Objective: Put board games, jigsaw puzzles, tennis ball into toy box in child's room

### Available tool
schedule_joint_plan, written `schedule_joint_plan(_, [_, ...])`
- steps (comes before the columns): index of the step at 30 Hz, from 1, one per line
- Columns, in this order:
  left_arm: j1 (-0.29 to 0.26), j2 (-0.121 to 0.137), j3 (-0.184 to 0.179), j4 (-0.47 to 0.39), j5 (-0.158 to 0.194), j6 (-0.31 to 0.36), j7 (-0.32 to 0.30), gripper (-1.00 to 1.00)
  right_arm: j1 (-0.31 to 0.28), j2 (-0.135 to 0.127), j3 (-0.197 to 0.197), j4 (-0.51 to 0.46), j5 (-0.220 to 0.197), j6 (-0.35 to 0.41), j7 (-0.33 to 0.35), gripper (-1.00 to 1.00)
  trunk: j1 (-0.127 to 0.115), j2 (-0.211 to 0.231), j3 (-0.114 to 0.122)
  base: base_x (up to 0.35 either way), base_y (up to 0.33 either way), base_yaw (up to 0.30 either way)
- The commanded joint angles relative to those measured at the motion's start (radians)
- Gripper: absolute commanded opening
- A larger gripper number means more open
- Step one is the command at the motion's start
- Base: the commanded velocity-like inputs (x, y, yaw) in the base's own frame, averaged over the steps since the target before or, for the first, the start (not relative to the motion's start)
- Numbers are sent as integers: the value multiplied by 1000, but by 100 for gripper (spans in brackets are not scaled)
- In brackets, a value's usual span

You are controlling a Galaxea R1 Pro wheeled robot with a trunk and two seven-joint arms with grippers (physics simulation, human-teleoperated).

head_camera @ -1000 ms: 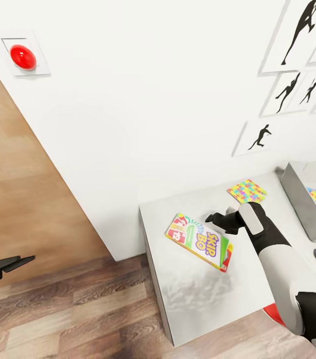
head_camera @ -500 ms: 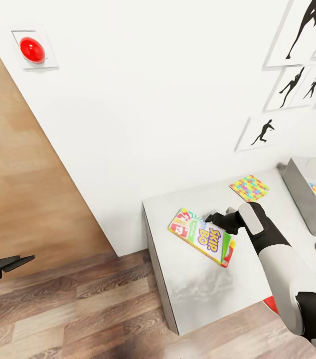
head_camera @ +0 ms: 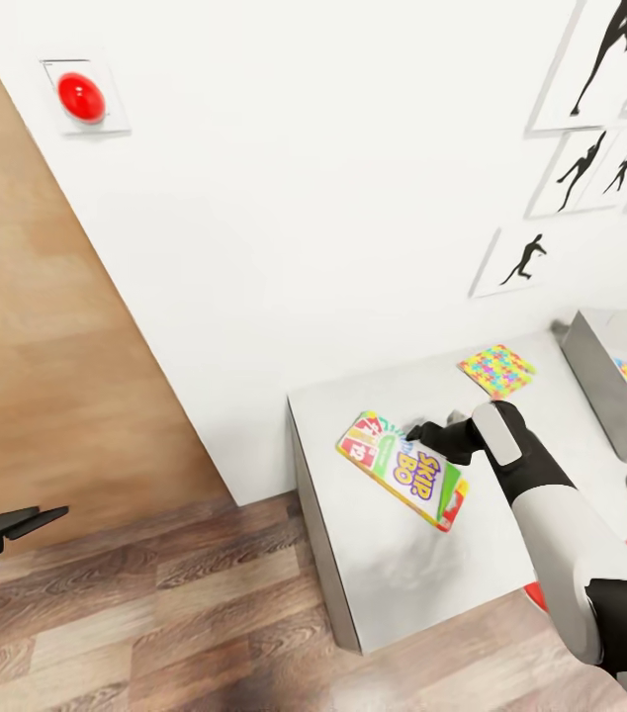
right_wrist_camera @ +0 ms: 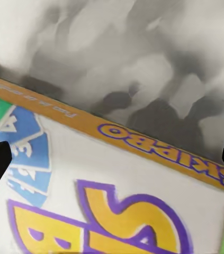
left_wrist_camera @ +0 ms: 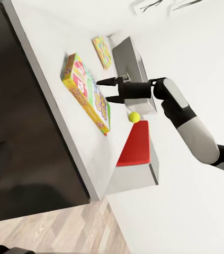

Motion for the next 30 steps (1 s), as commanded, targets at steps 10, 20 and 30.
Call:
schedule_joint_plan(10, [-1, 0, 0, 0, 0, 11, -4, 100, -1, 2, -1, -2, -11, 3, -10, 100, 0, -2, -2, -75, 73, 0])
schedule_joint_plan(20, [-1, 0, 1, 0, 0, 10, -4, 100, -1, 5, -1, -1, -11, 3, -10, 100, 0, -2, -2, -58, 150, 0])
schedule_joint_plan(30, [-1, 0, 1, 0, -1, 11, -4, 100, -1, 5, -1, -2, -11, 3, -10, 100, 0, -2, -2, -58, 92, 0])
